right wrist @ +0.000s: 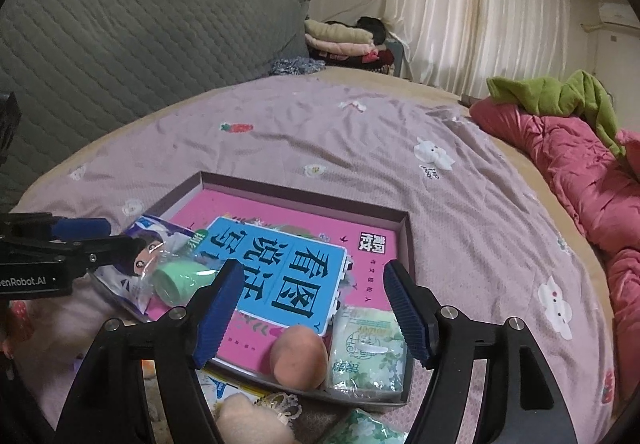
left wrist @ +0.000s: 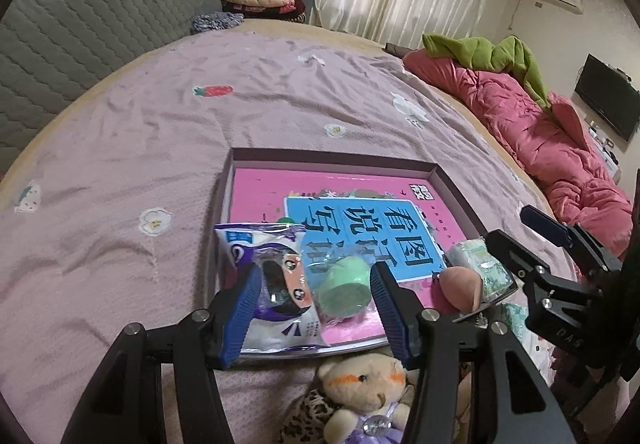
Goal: Organize soft objects
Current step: 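Withdraw both tools from the tray box toward the pile of teddy bears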
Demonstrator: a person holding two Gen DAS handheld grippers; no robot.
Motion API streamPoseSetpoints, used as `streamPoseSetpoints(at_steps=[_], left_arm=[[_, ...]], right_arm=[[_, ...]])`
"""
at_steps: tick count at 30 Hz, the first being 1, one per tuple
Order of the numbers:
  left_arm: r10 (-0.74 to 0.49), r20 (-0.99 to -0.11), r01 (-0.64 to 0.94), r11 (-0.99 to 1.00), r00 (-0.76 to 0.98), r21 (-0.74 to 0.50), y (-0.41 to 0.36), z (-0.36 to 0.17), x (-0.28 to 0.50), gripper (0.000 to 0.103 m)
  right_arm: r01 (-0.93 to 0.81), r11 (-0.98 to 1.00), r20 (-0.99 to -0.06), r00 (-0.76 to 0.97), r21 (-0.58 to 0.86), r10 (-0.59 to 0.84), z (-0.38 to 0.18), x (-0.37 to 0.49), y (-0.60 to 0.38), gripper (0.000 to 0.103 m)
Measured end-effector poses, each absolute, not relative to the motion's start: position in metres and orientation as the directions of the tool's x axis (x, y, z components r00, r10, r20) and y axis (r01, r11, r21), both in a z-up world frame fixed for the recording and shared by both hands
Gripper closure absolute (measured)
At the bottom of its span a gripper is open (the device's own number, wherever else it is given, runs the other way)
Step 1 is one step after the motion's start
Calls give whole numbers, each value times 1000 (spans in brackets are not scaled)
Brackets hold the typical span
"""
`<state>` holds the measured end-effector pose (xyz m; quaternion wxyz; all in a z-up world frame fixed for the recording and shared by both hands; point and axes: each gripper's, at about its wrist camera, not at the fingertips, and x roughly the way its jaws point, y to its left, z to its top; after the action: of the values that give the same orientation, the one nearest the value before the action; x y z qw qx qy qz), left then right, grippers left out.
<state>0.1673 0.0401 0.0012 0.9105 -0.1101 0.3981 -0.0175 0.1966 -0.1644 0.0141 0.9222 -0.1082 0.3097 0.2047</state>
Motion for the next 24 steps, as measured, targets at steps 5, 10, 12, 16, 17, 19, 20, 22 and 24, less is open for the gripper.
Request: streamPoseSetpoints(at_steps=[5, 10, 12, 16, 17, 19, 20, 22, 24], left_arm=[[-92, -707, -81, 975, 701, -207, 44, 5, 150, 46], [-86, -705, -64, 981, 704, -183, 35, 7, 138, 46], [-90, -701, -56, 982, 708, -182, 31, 8, 130, 46], [-84, -710, -52, 984, 700, -168, 27, 5, 114, 46], [-85, -711, -50, 985, 698, -166, 26, 4, 111, 46], [-78, -720, -49, 987, 689, -153, 24, 2, 104, 46], [-78, -721, -47, 987, 689, -152, 24, 2, 102, 46], [-79, -721, -44, 988, 689, -150, 23, 3, 97, 46], [-76, -724, -41, 989, 686, -142, 21, 4, 91, 46]], right_arm=[[-419, 907, -577, 750, -34, 325, 24, 181, -176, 29], [-393, 919, -552, 772, -25, 314, 34, 163, -185, 28], [-374, 927, -555, 773, -5, 309, 36, 157, -191, 28], [-337, 941, -566, 768, 40, 300, 36, 150, -202, 27], [-328, 943, -570, 766, 52, 298, 35, 147, -205, 27], [-309, 948, -577, 763, 70, 291, 34, 143, -210, 27], [-299, 951, -580, 762, 78, 287, 33, 140, -212, 27], [-286, 954, -589, 758, 89, 282, 32, 135, -215, 27], [-278, 957, -590, 760, 84, 273, 32, 129, -216, 27]])
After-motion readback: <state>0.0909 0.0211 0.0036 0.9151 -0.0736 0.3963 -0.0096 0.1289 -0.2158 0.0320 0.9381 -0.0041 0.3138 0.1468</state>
